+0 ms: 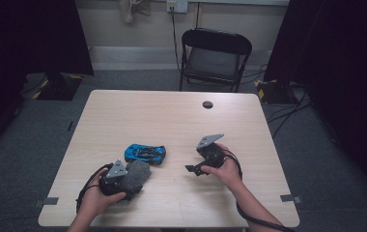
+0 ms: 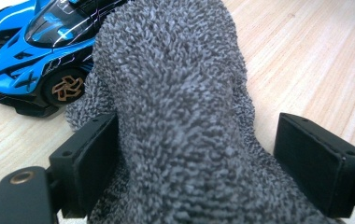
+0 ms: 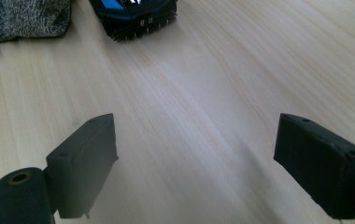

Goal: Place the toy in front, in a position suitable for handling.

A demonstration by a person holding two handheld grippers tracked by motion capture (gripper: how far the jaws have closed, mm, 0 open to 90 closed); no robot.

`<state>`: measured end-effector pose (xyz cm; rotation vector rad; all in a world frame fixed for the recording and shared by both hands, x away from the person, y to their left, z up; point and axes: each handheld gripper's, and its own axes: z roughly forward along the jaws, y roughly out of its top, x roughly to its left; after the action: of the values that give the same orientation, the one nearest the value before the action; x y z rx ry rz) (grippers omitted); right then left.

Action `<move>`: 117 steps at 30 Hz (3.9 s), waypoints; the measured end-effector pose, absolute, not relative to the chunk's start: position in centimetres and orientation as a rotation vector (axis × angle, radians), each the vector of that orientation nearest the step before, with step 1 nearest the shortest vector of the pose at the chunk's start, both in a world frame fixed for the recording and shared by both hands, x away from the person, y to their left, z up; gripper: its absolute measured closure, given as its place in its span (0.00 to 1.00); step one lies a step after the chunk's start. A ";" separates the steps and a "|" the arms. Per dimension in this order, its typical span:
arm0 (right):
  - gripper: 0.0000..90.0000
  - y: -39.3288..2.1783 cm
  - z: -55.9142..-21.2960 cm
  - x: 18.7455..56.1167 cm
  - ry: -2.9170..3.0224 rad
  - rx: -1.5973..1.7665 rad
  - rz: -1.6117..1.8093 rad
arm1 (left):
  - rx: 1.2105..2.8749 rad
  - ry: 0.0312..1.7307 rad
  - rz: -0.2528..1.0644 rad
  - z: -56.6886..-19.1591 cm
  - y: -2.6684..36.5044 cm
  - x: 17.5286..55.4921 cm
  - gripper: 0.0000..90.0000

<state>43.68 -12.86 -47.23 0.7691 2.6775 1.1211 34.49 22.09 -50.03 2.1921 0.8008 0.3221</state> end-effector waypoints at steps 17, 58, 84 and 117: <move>0.14 -9.0 -46.9 45.5 2.725 0.708 1.128 | 2.187 0.803 0.315 -50.0 22.2 34.5 0.16; 0.14 -0.4 -47.5 48.0 2.801 0.588 1.147 | 2.182 0.807 0.310 -50.0 22.2 34.6 0.16; 0.11 1.7 -49.3 48.5 2.841 0.558 1.091 | 2.184 0.808 0.312 -50.0 22.2 34.6 0.16; 0.28 2.1 -48.8 46.8 2.796 0.546 1.001 | 2.184 0.807 0.311 -50.0 22.2 34.6 0.16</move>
<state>46.77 2.13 -48.78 0.5456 2.7957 1.0010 34.59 22.18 -50.00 2.1841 0.8071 0.3112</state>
